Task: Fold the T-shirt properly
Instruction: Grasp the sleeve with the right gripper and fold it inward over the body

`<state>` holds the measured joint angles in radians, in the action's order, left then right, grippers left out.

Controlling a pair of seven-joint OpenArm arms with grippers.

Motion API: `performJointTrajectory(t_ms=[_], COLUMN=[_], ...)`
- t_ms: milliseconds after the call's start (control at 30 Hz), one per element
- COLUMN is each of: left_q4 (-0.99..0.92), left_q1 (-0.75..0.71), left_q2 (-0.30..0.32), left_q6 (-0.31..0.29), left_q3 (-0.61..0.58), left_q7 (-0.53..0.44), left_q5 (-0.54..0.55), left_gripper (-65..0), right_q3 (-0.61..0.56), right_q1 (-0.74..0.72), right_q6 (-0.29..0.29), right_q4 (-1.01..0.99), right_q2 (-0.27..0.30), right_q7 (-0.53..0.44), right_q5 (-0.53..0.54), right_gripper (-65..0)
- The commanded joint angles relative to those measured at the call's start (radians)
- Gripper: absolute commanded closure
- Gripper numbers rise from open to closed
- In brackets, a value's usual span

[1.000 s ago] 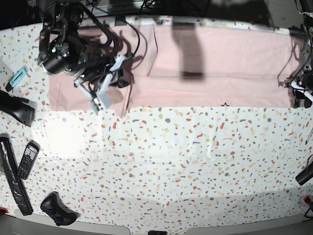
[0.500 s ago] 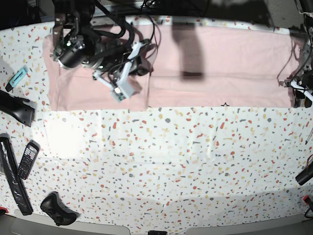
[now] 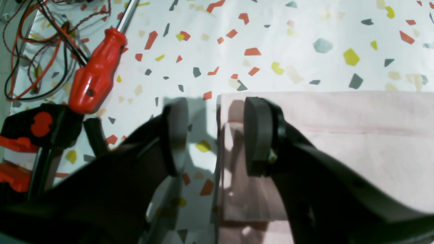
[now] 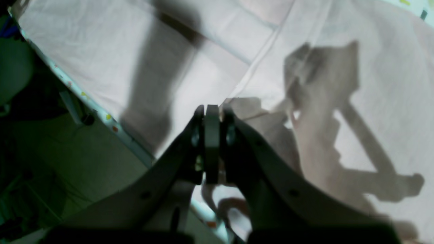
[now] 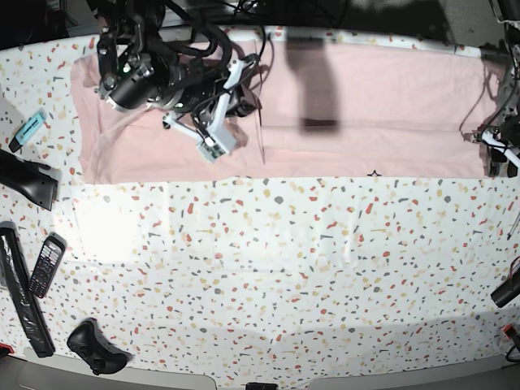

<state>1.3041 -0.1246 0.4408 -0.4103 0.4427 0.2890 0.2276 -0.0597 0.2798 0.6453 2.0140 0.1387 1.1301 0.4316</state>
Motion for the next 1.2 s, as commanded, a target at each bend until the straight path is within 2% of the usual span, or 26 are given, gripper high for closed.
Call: performJointTrajectory(t_ms=[0,33,167,233,467,633,767,867,1000,1100,1167], left_q4=[0.018,0.018,0.018,0.018,0.018,0.018,0.018,0.018,0.018,0.018,0.018], left_q1=[0.008,0.008,0.008,0.008,0.008,0.008,0.008,0.008,0.008,0.008,0.008], left_q2=[0.02,0.02,0.02,0.02,0.02,0.02,0.02,0.02,0.02,0.02,0.02], left_q6=[0.003,0.003,0.003,0.003,0.003,0.003,0.003,0.003,0.003,0.003,0.003], left_q3=[0.007,0.007,0.007,0.007,0.007,0.007,0.007,0.007,0.007,0.007,0.007], left_q7=[-0.02,-0.02,-0.02,-0.02,-0.019,-0.02,-0.02,-0.02,-0.02,-0.02,-0.019], left_q5=[0.008,0.008,0.008,0.008,0.008,0.008,0.008,0.008,0.008,0.009,0.008], left_gripper=[-25.4,-25.4,-25.4,-25.4,-25.4,-25.4,-25.4,-25.4,-25.4,-25.4,-25.4], right_q3=[0.002,0.002,0.002,0.002,0.042,0.212,0.364,0.435,0.468,0.469,0.469], right_q1=[-0.001,0.003,0.012,0.011,0.011,0.012,0.016,0.053,0.119,0.14,0.139], right_q6=[0.009,0.009,0.009,0.008,0.006,-0.037,-0.055,-0.055,-0.051,-0.016,-0.016], right_q4=[0.018,0.018,0.018,0.019,0.119,0.138,0.137,0.132,0.11,0.079,0.048], right_q2=[0.003,0.004,0.006,0.006,0.006,0.012,0.06,0.098,0.106,0.105,0.106], right_q7=[-0.015,-0.015,-0.015,-0.015,-0.015,-0.015,-0.015,-0.015,-0.015,-0.02,-0.014], right_q5=[0.013,0.016,0.018,0.018,0.013,-0.035,-0.031,-0.002,-0.01,-0.01,-0.014], right_gripper=[0.0,0.0,-18.2,-21.9,-21.9,-21.9,-21.8,-21.8,-21.8,-21.8,-21.8])
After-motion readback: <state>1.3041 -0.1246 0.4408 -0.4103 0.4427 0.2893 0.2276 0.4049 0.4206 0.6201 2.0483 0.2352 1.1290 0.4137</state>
